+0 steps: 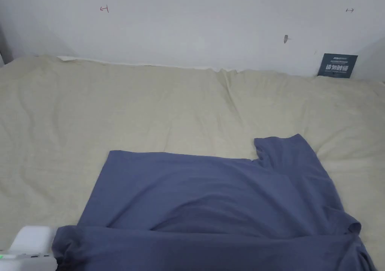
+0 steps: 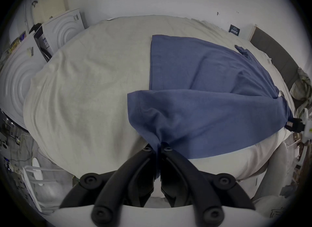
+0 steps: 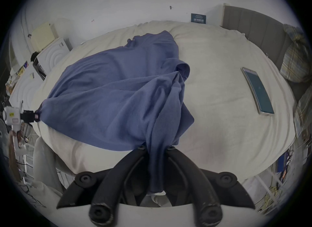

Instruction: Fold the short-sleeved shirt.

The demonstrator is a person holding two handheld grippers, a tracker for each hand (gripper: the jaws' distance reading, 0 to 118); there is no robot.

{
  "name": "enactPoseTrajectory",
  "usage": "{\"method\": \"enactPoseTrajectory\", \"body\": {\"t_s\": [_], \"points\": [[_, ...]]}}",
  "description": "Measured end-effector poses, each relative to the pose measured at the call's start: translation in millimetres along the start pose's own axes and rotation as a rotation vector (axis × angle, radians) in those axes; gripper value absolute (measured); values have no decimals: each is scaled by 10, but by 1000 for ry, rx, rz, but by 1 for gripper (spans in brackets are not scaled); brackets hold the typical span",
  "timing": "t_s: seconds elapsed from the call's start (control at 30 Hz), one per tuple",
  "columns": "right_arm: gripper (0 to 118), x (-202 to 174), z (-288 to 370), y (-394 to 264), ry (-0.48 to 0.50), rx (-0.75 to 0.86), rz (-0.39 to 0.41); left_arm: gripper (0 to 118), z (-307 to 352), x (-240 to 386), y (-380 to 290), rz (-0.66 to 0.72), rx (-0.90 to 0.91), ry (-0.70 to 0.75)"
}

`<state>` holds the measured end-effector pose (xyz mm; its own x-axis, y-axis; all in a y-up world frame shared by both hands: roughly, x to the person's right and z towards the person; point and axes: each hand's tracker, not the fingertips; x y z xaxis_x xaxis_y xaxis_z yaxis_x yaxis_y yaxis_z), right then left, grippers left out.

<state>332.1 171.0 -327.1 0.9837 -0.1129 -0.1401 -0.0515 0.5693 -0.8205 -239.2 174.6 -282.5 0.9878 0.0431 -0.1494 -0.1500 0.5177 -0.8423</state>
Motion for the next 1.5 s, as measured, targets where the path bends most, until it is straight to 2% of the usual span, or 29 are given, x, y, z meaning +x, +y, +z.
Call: {"method": "enactPoseTrajectory", "body": {"t_s": [0.03,0.07,0.1,0.13,0.17,0.2,0.23,0.27,0.33,0.43,0.47,0.5,0.53,0.57,0.63,0.67,0.8,0.9,0.97,1.1,1.13,1.17,1.2,1.23,1.33,1.5], "points": [[26,6,-1,16,1,10,-19,11,-4,-20,6,6,13,3],[32,21,3,37,3,24,-32,14,9,-46,30,22,24,-1],[48,23,14,72,-23,27,-41,22,46,-59,52,35,32,6],[74,25,36,97,-66,37,-51,39,92,-63,62,45,51,28],[94,47,63,109,-73,63,-57,68,159,-70,89,50,70,32],[93,38,129,128,-54,86,-64,85,224,-75,107,54,75,37],[93,52,202,155,-37,111,-76,96,304,-80,127,68,91,35],[93,69,280,178,-6,134,-98,99,386,-85,157,79,113,24],[93,58,402,252,-13,153,-121,99,506,-85,226,90,140,5],[93,60,563,385,6,197,-104,99,663,-1,380,77,186,5],[82,47,598,431,20,217,-89,97,714,31,453,83,198,-9],[60,35,636,467,29,234,-87,94,769,66,506,93,226,-37],[30,-15,710,520,37,251,-72,86,827,114,566,100,273,-69],[0,-40,718,571,28,262,-66,63,871,193,617,90,291,-91],[0,-78,659,700,-4,286,-90,10,852,325,752,59,286,-102],[0,-59,616,785,2,279,-93,5,790,395,818,38,286,-100],[0,-67,469,1082,67,263,-128,4,540,595,1020,16,261,-106],[0,-91,262,1360,51,253,-98,4,358,648,1183,32,237,-128],[0,19,70,1613,57,241,-91,4,278,649,1297,40,243,-125],[0,129,-330,2134,81,202,-104,4,142,628,1543,58,234,-109],[3,146,-444,2257,71,178,-101,4,112,628,1593,54,231,-102],[31,176,-580,2390,77,124,-89,4,87,621,1637,55,231,-97],[67,175,-699,2506,75,93,-93,4,62,616,1678,54,230,-97],[95,188,-852,2610,68,60,-80,4,32,606,1725,53,228,-97],[98,212,-1271,2889,54,-4,-41,4,-68,596,1817,58,221,-96],[98,340,-1877,3174,-16,-125,-140,4,-238,562,1892,58,185,-73]]}}
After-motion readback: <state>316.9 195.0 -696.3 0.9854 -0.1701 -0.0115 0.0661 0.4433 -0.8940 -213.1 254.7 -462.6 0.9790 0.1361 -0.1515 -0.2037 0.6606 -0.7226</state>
